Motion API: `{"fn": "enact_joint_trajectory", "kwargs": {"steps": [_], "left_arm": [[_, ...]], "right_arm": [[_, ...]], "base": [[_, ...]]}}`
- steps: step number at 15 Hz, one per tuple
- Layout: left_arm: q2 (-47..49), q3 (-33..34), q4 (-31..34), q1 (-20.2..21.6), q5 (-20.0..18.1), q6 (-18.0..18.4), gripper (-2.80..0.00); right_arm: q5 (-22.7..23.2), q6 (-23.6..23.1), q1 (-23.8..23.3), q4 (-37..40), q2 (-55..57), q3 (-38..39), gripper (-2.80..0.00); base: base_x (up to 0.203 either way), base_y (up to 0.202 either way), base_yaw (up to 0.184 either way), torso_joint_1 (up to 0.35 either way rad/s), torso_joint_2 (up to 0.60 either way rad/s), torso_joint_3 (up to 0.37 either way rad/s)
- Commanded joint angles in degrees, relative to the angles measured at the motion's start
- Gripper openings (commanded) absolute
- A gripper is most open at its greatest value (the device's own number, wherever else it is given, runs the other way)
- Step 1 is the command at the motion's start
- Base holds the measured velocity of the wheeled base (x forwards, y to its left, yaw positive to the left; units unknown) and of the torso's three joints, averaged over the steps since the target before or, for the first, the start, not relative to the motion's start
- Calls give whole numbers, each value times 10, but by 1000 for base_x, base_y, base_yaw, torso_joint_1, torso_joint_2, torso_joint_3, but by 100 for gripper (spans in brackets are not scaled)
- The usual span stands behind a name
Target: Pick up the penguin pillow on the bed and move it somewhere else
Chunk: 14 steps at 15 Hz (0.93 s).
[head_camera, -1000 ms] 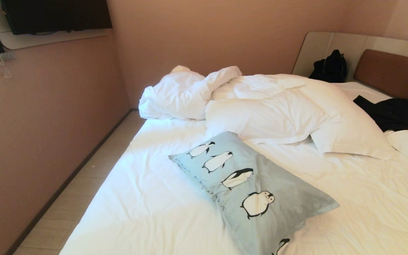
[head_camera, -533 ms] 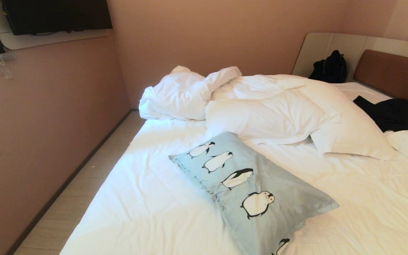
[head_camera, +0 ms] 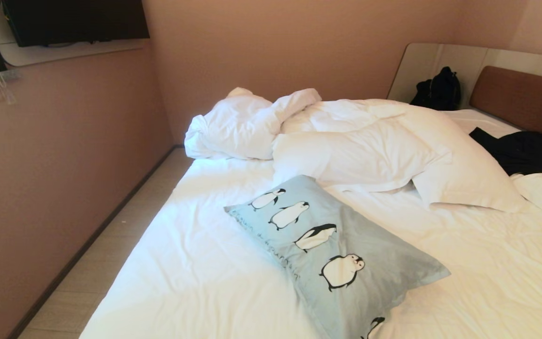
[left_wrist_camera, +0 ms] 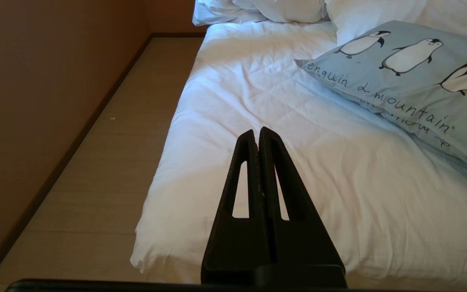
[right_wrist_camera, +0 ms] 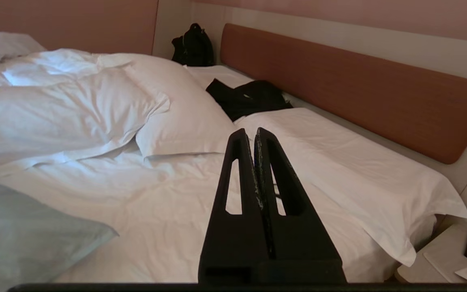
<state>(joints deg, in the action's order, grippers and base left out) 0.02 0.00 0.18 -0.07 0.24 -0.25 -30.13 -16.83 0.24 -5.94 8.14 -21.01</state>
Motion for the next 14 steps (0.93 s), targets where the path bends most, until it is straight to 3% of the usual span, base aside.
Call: {"fn": "enact_joint_trajectory", "kwargs": {"steps": [1, 5, 9, 14], "left_arm": [[0, 1, 0, 0, 0, 0, -280], [0, 1, 0, 0, 0, 0, -280], [0, 1, 0, 0, 0, 0, -280], [0, 1, 0, 0, 0, 0, -280]], "right_arm": [[26, 1, 0, 14, -22, 12, -280], [88, 11, 0, 68, -60, 23, -280], [194, 98, 0, 139, -71, 18, -280], [303, 168, 0, 175, -81, 31, -280]], "base": [[0, 0, 0, 0, 0, 0], [0, 0, 0, 0, 0, 0], [0, 0, 0, 0, 0, 0], [0, 0, 0, 0, 0, 0]]}}
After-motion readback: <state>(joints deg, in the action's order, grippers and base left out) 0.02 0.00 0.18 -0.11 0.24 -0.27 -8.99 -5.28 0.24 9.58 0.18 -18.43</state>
